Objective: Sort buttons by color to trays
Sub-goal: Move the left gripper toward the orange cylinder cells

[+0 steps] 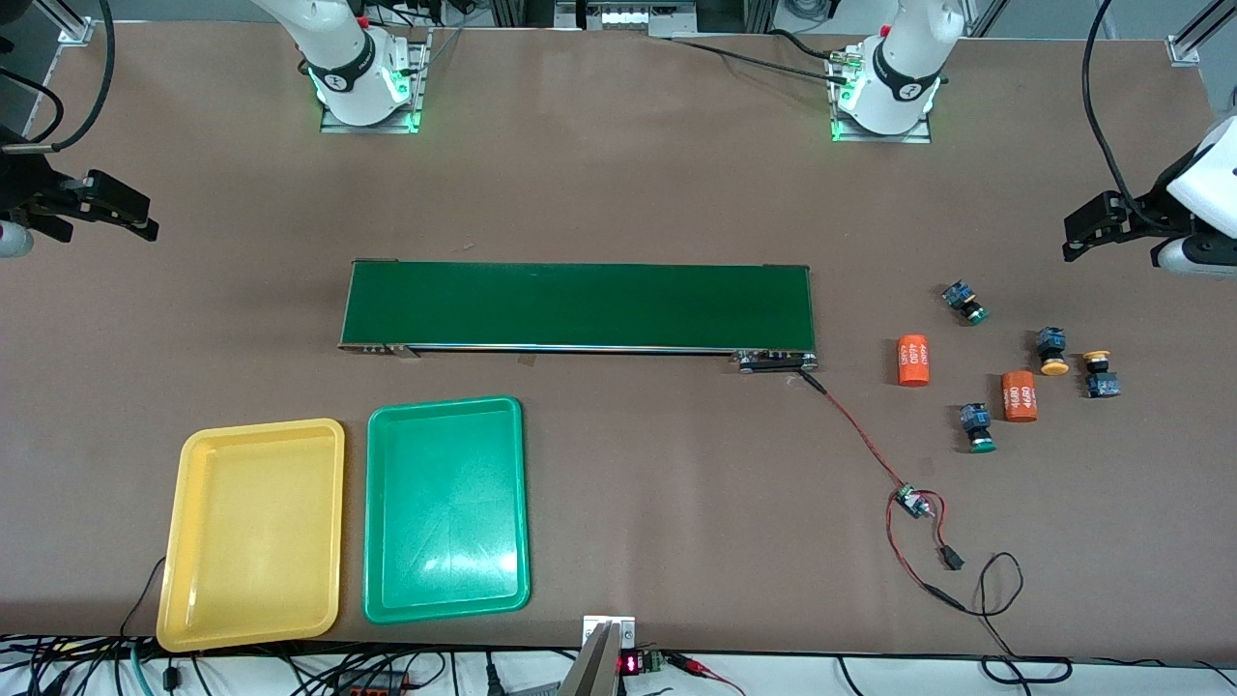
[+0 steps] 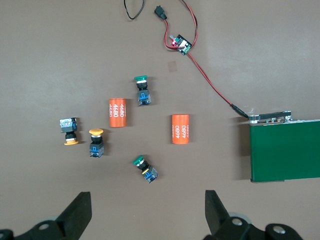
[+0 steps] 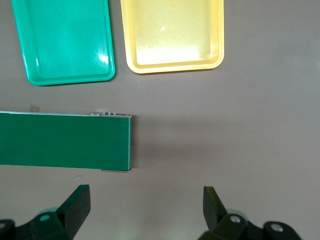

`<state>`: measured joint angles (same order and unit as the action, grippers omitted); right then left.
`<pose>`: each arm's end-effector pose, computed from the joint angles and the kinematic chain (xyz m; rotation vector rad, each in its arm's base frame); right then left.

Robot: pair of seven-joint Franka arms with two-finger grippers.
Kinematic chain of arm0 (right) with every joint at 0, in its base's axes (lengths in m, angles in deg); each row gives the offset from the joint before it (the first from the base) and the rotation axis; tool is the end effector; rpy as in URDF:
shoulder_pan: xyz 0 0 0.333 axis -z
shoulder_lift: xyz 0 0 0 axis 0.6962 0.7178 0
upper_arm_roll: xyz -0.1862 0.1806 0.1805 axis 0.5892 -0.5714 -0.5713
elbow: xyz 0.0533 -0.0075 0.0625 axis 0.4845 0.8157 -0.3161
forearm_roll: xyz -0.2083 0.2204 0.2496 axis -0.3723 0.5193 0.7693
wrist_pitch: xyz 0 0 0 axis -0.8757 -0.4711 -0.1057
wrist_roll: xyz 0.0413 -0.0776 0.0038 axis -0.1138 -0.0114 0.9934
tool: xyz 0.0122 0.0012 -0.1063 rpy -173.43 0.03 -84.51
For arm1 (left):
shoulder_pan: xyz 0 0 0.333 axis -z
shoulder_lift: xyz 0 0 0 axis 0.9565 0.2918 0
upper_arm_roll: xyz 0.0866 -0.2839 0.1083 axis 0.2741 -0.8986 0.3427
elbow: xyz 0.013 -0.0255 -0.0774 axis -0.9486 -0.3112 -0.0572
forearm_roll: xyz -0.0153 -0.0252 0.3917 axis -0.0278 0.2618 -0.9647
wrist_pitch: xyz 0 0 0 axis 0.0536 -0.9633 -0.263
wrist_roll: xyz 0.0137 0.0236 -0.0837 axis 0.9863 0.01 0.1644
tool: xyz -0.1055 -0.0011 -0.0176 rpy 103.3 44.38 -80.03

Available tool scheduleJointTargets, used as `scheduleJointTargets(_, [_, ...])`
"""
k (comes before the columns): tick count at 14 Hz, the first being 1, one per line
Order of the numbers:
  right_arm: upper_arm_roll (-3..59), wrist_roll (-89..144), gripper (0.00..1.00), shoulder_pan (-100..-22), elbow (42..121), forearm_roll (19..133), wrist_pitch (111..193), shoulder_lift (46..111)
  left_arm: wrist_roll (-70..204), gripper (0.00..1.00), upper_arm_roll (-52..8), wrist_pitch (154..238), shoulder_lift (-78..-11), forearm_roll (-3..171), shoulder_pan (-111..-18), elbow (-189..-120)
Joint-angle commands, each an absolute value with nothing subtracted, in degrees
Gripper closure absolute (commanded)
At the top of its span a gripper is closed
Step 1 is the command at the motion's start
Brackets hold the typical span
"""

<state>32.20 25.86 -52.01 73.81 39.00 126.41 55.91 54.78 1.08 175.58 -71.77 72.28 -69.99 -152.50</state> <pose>0.5566 -0.0159 0.6088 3.1371 0.0424 -0.0579 0.5515 0.0194 0.5892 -3.0997 0.1149 -0.0087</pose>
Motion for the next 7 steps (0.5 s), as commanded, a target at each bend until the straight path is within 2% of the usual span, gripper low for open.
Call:
scheduleJointTargets(1, [32.0,25.5,0.00,-52.3,74.5,38.0,126.2,55.2,55.2,0.00,1.0,174.4,-71.0,71.2,-69.8,-150.6])
scheduleJointTargets(7, [32.0,25.5,0.00,-52.3,74.5,38.0,126.4,55.2,55.5,0.00,1.0,173.5,-69.8,71.4,-70.0,-148.2])
